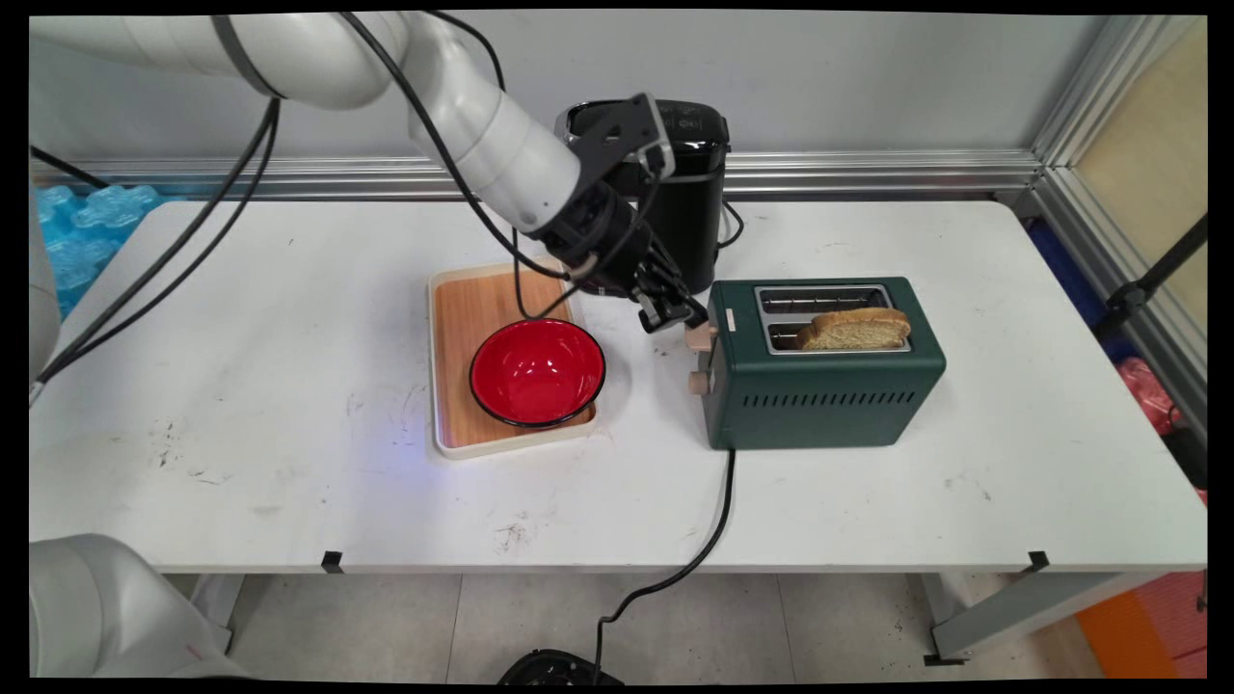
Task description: Press the toaster switch
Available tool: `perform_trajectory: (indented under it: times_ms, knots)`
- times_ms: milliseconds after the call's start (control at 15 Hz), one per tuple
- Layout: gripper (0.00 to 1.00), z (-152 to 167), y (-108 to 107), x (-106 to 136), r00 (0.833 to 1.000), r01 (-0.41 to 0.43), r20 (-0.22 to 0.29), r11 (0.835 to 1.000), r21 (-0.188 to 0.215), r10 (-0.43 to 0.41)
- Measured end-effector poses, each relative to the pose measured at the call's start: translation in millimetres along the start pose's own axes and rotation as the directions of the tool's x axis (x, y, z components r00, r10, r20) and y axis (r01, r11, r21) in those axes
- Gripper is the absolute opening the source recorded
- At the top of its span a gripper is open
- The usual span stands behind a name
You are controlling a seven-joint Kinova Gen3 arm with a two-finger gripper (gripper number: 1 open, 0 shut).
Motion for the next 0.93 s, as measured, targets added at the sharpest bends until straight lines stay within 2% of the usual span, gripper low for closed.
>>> perform_trajectory:
  times_ms: [933]
  knots:
    - [0.0,34,-4,-23,1.0,0.009,0.026,1.0,-0.01,-0.009]
